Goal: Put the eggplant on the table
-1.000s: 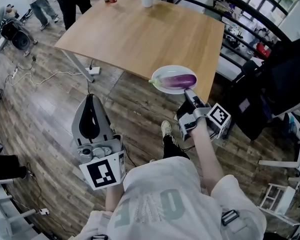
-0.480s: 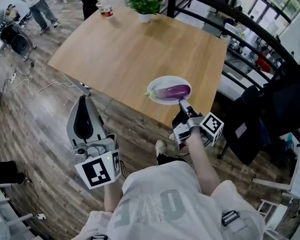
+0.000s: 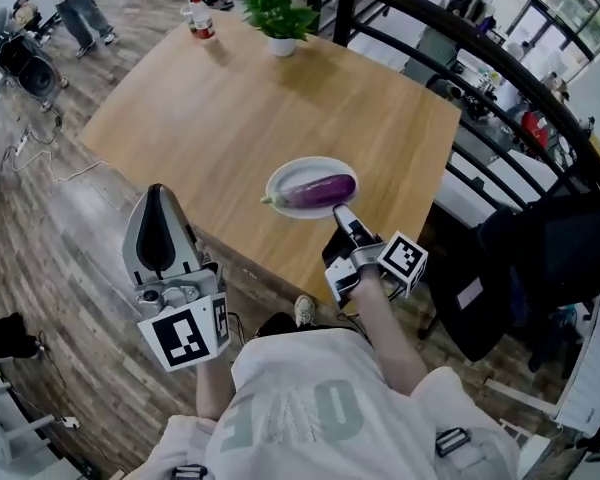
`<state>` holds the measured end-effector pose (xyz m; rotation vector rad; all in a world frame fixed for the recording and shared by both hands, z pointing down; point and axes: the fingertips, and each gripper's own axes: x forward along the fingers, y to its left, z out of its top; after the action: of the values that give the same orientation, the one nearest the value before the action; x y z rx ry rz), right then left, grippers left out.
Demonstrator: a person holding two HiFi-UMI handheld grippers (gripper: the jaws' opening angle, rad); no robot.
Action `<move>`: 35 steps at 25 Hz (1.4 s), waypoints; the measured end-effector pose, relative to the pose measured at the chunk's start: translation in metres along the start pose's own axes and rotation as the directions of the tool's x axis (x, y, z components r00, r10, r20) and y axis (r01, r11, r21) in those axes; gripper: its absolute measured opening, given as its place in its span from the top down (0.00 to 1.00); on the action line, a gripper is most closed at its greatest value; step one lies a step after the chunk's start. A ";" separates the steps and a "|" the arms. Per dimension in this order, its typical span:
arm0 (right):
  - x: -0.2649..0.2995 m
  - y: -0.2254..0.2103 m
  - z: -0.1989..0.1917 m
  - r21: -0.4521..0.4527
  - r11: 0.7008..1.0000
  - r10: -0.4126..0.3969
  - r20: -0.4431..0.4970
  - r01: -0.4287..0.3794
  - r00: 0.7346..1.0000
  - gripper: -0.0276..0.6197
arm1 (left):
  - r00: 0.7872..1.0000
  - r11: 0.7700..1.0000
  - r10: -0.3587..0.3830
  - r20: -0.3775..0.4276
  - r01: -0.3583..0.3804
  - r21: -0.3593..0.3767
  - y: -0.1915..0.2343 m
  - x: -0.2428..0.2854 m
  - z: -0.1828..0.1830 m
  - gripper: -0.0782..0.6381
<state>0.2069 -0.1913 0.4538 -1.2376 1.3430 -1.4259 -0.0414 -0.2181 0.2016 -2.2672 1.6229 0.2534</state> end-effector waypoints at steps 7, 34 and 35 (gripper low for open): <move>0.034 -0.014 -0.005 0.031 0.999 -0.039 -0.019 0.040 0.999 0.92 | 0.998 1.000 -0.025 -0.051 0.025 0.004 -0.004 0.020 -0.014 0.87; 0.202 -0.102 -0.028 0.077 0.992 -0.097 -0.054 0.101 0.994 0.92 | 0.982 0.999 -0.006 -0.191 0.013 0.039 0.061 0.061 -0.091 0.87; 0.203 -0.107 -0.030 0.082 0.990 -0.109 -0.056 0.113 0.992 0.92 | 0.980 0.999 -0.006 -0.199 0.014 0.041 0.061 0.060 -0.094 0.87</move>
<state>0.1446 -0.3704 0.5868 -1.2440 1.2509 -1.5862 -0.0838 -0.3234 0.2581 -2.3312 1.6945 -0.0110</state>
